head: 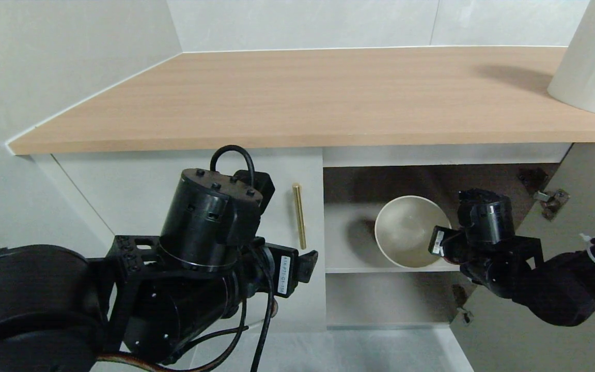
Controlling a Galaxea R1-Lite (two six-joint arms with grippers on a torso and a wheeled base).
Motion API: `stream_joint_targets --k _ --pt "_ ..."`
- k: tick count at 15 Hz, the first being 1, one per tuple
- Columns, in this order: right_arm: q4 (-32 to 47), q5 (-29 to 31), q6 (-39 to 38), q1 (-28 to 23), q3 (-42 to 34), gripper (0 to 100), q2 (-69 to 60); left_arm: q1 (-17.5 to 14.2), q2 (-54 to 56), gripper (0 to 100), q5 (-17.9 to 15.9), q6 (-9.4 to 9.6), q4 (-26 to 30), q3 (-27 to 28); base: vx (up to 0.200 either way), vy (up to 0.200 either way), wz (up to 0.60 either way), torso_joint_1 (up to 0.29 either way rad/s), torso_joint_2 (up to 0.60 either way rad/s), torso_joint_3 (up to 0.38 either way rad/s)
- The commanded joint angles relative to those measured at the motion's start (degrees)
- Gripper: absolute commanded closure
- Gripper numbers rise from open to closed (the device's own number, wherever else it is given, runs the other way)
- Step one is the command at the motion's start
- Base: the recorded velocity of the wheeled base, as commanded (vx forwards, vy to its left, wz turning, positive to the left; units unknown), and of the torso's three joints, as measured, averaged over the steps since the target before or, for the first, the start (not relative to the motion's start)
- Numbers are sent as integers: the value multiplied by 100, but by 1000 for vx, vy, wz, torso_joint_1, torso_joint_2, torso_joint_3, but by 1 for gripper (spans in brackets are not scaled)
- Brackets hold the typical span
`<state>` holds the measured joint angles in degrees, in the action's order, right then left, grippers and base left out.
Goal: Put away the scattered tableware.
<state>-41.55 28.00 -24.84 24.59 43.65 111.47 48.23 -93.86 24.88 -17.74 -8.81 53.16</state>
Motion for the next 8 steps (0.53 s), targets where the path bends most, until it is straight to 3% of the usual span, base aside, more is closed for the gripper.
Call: stream_joint_targets --k 1,8 --pt "-3 4 -12 -156 170 100 261 -6 8 0 -1 -2 -6 1 0 0 0 0 0 0" --pt "50 -5 -187 -253 653 100 753 -6 8 0 -1 -2 -15 10 0 0 0 0 0 0"
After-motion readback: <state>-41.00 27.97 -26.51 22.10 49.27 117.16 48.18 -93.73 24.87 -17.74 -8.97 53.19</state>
